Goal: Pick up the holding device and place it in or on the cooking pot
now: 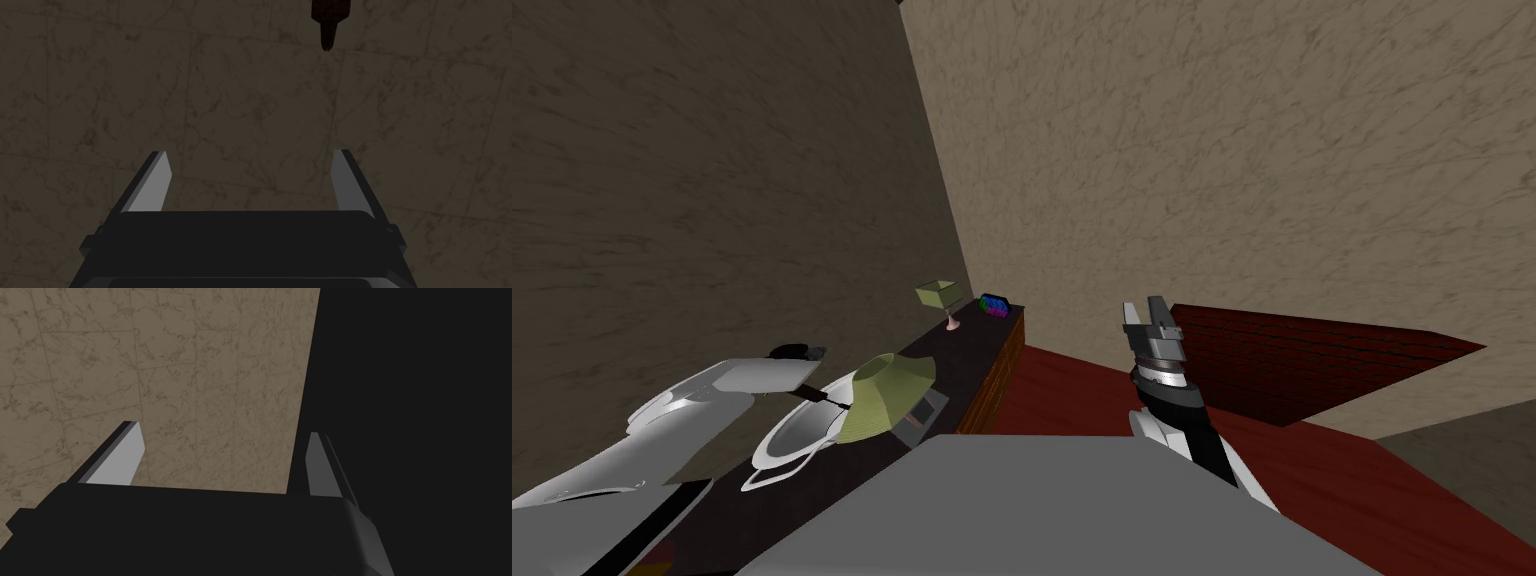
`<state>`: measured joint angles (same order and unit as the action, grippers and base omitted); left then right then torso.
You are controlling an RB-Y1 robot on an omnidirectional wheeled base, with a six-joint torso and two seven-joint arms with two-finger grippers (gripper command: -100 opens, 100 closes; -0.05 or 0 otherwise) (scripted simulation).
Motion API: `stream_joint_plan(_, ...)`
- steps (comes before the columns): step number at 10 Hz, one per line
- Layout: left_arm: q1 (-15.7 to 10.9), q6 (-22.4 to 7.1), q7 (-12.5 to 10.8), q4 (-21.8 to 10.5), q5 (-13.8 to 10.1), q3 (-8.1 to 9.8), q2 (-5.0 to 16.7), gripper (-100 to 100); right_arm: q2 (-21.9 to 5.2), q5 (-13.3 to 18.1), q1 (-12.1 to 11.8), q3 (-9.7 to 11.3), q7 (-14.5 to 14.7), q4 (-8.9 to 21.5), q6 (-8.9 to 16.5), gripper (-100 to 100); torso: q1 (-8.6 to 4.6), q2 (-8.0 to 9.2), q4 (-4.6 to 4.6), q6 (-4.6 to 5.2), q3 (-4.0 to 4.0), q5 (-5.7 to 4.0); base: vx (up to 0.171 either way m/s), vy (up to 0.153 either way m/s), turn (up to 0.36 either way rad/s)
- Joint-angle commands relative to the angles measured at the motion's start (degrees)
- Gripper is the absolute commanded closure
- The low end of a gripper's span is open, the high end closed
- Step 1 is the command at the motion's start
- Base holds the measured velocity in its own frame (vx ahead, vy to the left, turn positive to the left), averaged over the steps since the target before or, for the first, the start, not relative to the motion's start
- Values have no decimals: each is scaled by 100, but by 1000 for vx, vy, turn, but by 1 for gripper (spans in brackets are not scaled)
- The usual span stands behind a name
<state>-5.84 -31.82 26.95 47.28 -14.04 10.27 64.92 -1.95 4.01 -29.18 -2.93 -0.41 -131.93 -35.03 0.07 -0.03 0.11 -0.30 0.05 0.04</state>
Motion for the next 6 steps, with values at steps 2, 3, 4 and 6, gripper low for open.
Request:
stream_joint_plan(2,0,1,1,0,1,1,0,0,0,0,0,0,0,0,0,0,2,2,0,0,1,1,0,0,0)
stream_joint_plan(3,0,1,1,0,1,1,0,0,0,0,0,0,0,0,0,0,2,3,1,0,2,1,0,0,0)
stream_joint_plan(4,0,1,1,0,1,1,0,0,0,0,0,0,0,0,0,0,3,3,1,0,2,1,0,0,0)
stream_joint_plan(6,0,1,1,0,1,1,0,0,0,0,0,0,0,0,0,0,3,3,1,0,2,1,0,0,0)
